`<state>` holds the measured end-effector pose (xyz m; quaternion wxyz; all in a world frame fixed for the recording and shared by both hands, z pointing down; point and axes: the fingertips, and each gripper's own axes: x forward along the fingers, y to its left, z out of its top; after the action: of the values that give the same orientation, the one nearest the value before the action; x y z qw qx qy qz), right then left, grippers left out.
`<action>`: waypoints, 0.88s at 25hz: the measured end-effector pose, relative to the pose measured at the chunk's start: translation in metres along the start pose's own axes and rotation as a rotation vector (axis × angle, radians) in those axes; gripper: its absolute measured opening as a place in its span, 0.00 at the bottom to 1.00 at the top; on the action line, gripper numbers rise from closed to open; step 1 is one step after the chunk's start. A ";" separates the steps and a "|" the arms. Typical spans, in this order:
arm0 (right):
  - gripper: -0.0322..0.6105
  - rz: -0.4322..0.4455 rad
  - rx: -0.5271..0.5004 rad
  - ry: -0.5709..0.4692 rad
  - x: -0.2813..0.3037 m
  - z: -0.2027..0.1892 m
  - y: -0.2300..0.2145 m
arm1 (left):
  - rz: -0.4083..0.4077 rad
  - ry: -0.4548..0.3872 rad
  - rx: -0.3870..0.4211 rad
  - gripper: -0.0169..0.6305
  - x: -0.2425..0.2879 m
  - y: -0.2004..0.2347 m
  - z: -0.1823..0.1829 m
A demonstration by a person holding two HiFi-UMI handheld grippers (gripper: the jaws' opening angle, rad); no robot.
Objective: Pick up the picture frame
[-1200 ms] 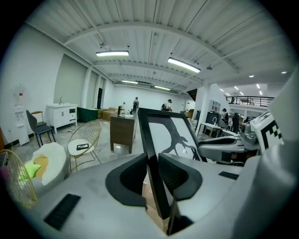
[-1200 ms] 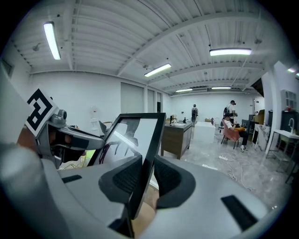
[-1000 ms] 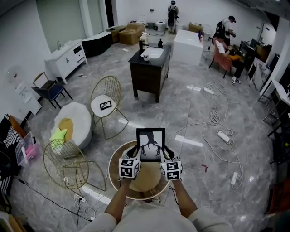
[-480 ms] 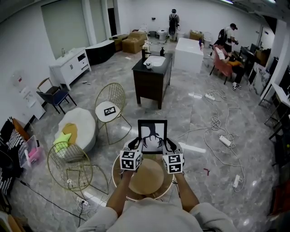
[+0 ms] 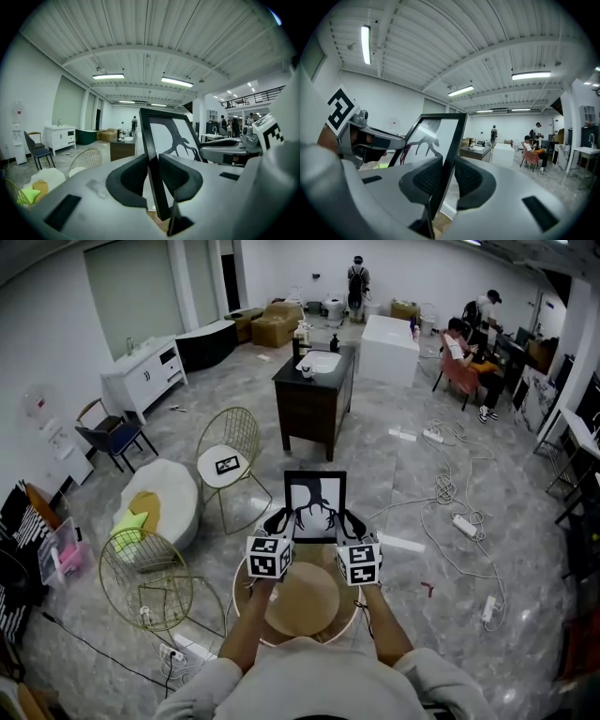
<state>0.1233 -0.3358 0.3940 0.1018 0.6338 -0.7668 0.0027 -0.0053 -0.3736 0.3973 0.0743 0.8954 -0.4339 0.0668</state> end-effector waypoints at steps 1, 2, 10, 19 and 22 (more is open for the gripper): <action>0.18 -0.001 -0.001 -0.001 0.000 0.001 0.000 | 0.001 0.001 0.000 0.14 0.000 0.001 0.000; 0.18 -0.002 0.000 -0.001 -0.001 0.002 0.001 | 0.001 0.002 0.000 0.14 -0.001 0.001 0.002; 0.18 -0.004 0.005 0.005 0.002 0.002 0.001 | -0.003 0.006 0.002 0.14 0.000 0.003 0.003; 0.18 0.003 0.002 0.019 0.003 -0.003 0.006 | -0.001 0.014 -0.010 0.14 -0.001 0.006 -0.004; 0.18 0.003 0.003 0.020 0.004 -0.003 0.007 | -0.001 0.017 -0.012 0.14 -0.001 0.007 -0.005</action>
<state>0.1166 -0.3376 0.3985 0.1085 0.6329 -0.7665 0.0104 -0.0120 -0.3762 0.4023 0.0832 0.8945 -0.4334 0.0720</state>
